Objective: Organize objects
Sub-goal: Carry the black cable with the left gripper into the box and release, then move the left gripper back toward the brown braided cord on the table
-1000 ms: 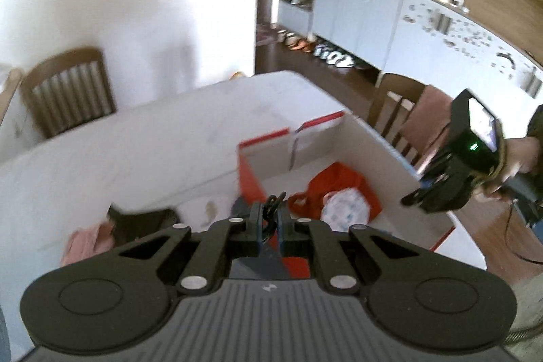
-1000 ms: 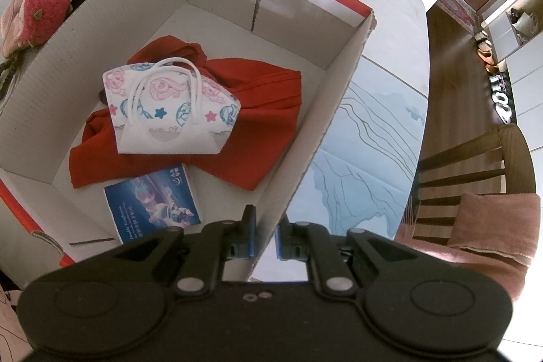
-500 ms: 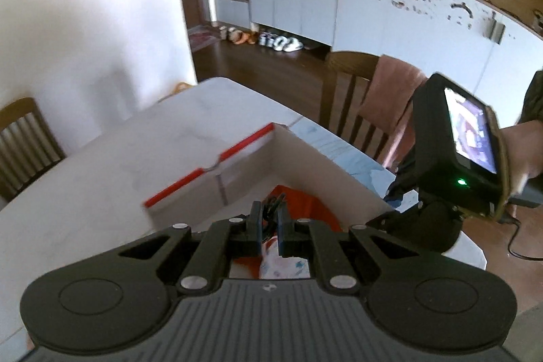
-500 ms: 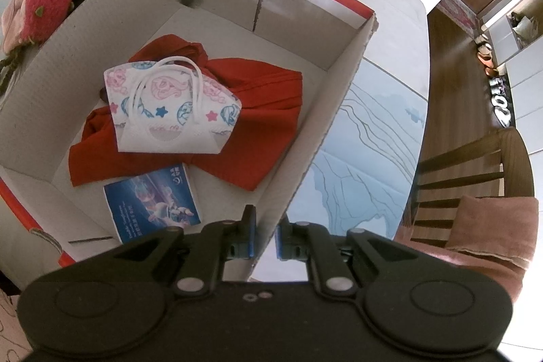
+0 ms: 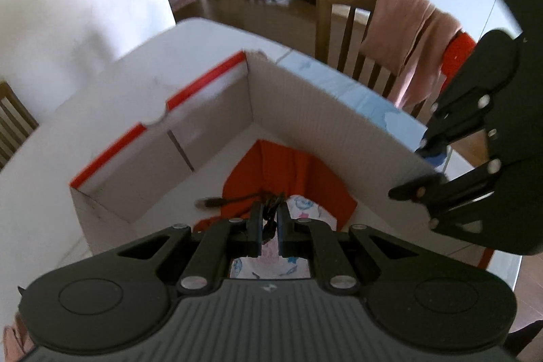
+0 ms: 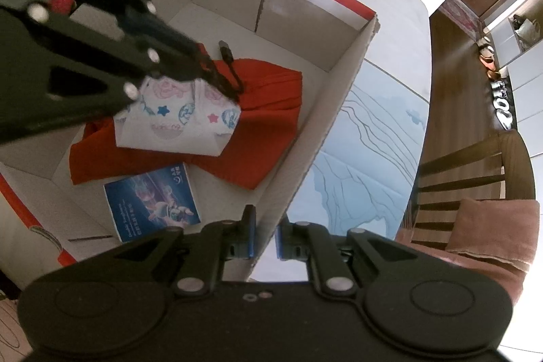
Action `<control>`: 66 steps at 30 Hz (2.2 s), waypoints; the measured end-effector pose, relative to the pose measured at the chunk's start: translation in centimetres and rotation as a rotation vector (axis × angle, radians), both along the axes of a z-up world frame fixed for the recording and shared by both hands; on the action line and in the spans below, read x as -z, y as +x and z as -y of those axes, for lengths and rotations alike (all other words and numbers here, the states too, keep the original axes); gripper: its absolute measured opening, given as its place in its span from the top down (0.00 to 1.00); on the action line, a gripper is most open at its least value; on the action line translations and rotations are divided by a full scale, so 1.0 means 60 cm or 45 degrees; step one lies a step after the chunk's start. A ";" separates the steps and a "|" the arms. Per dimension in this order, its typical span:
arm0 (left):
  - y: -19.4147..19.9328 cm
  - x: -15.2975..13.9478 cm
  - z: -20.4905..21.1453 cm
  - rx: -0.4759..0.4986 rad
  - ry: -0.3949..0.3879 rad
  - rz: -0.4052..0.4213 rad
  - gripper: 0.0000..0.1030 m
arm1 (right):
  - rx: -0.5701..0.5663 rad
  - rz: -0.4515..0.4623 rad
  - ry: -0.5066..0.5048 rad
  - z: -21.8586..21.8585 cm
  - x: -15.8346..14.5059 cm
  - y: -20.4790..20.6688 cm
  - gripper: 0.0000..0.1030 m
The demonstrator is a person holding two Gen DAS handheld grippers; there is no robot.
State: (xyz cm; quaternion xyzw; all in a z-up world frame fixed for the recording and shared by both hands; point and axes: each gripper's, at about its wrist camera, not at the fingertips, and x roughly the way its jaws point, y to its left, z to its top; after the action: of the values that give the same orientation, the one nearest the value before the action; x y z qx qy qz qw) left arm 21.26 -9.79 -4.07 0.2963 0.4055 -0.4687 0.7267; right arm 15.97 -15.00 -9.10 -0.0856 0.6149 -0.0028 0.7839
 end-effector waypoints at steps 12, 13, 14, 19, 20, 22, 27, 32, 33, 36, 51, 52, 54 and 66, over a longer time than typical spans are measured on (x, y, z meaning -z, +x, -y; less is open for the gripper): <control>-0.006 0.050 -0.001 0.020 0.134 -0.097 0.91 | -0.002 -0.007 0.004 0.001 0.004 0.002 0.91; -0.006 0.050 -0.001 0.021 0.133 -0.104 0.90 | -0.003 -0.007 0.003 0.001 0.004 0.003 0.91; -0.007 0.049 -0.002 0.022 0.129 -0.114 0.89 | -0.003 -0.008 0.002 0.001 0.003 0.003 0.91; -0.010 0.041 -0.007 0.028 0.097 -0.140 0.65 | -0.002 -0.007 0.004 0.002 0.004 0.003 0.91; -0.010 0.040 -0.008 0.026 0.087 -0.140 0.60 | -0.002 -0.008 0.004 0.002 0.004 0.003 0.91; -0.011 0.033 -0.013 0.016 0.068 -0.145 0.46 | -0.002 -0.008 0.003 0.002 0.004 0.003 0.91; -0.012 0.010 -0.028 -0.003 0.020 -0.148 0.46 | -0.004 -0.010 0.002 0.001 0.004 0.003 0.91; -0.010 -0.024 -0.059 -0.034 -0.049 -0.148 0.46 | -0.005 -0.013 -0.001 0.001 0.004 0.002 0.90; -0.009 -0.031 -0.067 -0.042 -0.063 -0.148 0.46 | -0.005 -0.013 -0.001 0.001 0.004 0.002 0.90; -0.008 -0.053 -0.098 -0.069 -0.110 -0.153 0.46 | -0.005 -0.013 -0.002 0.001 0.004 0.003 0.90; 0.046 -0.110 -0.306 -0.381 -0.174 -0.053 0.28 | 0.003 -0.014 0.008 0.003 0.004 0.003 0.90; 0.048 -0.105 -0.320 -0.409 -0.155 -0.049 0.28 | 0.003 -0.014 0.008 0.003 0.004 0.003 0.90; 0.052 -0.091 -0.345 -0.454 -0.127 -0.057 0.28 | 0.004 -0.015 0.009 0.003 0.004 0.003 0.90; 0.040 0.027 -0.454 -0.703 0.014 -0.158 0.28 | 0.001 -0.024 -0.010 0.000 0.005 0.004 0.90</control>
State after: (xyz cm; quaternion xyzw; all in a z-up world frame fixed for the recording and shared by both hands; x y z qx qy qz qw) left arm 23.69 17.47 -5.66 0.1494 0.5171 -0.2680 0.7990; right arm 16.23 -14.97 -9.42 -0.0887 0.6224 -0.0047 0.7777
